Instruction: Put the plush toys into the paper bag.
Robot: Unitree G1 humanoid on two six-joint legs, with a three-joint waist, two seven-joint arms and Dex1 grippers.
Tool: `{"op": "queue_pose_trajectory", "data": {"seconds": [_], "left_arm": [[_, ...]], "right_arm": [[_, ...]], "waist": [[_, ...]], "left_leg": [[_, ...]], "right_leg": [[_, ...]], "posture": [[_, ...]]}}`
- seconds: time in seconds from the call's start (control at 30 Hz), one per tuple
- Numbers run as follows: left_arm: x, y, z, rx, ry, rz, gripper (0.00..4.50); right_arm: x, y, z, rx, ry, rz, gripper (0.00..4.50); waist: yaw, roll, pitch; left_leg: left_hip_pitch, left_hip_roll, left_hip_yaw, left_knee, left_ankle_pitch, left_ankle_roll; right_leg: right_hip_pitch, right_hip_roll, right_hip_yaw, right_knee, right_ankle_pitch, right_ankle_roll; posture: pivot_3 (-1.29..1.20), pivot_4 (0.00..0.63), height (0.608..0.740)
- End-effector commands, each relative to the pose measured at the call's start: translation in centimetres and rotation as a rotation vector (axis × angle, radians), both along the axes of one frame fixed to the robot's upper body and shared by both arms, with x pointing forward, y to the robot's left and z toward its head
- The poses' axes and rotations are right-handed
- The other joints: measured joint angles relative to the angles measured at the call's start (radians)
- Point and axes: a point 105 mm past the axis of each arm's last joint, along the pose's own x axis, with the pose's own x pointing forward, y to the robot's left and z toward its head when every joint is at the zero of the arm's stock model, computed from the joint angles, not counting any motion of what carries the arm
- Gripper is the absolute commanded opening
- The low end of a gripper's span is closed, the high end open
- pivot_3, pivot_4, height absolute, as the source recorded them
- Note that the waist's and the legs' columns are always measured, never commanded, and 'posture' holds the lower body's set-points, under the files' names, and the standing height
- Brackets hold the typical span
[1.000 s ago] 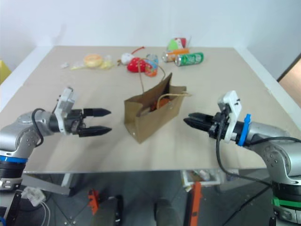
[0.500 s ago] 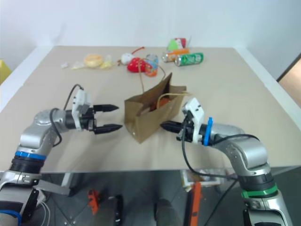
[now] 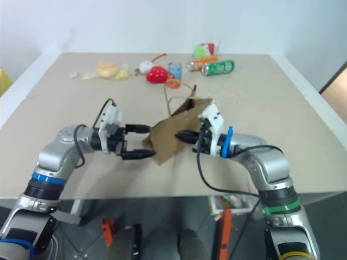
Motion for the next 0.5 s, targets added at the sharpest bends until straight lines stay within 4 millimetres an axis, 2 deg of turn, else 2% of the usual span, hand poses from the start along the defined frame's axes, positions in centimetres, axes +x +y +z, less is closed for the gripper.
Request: {"op": "queue_pose_trajectory", "data": {"seconds": [0.03, 0.27, 0.47, 0.5], "left_arm": [[0.9, -0.6, 0.6, 0.009, -0.073, 0.049, 4.50], [3.8, -1.8, 0.3, -0.008, -0.072, 0.264, 4.50], [3.7, -2.3, 0.3, -0.038, -0.017, 0.305, 4.50], [3.5, -2.2, 0.3, -0.038, -0.010, 0.302, 4.26]], "right_arm": [[0.0, 0.5, 1.2, 0.013, -0.051, 0.014, 0.04], [-0.1, 0.8, 1.0, 0.011, -0.050, 0.012, 0.04], [-0.1, 0.6, 0.9, 0.006, -0.047, 0.006, 0.04], [-0.1, 0.6, 0.9, 0.006, -0.047, 0.004, 0.01]], "waist": [[0.000, 0.000, 0.000], [0.000, 0.000, 0.000], [-0.001, 0.000, 0.000], [0.000, 0.000, 0.000]], "left_leg": [[0.000, 0.000, 0.000, 0.000, 0.000, 0.000], [0.000, 0.000, 0.000, 0.001, 0.000, 0.000], [0.000, 0.000, 0.000, 0.000, 0.000, 0.000], [0.000, 0.000, 0.000, 0.000, 0.000, 0.000]], "right_leg": [[0.000, 0.000, 0.000, 0.000, 0.000, 0.000], [0.000, 0.000, 0.000, 0.000, 0.002, 0.003], [0.000, 0.001, 0.000, 0.000, 0.002, 0.003], [0.000, 0.001, 0.000, 0.000, 0.002, 0.003]], "posture": [[0.00, 0.150, 0.740], [0.00, 0.150, 0.740], [0.00, 0.150, 0.740], [0.00, 0.150, 0.740]]}}
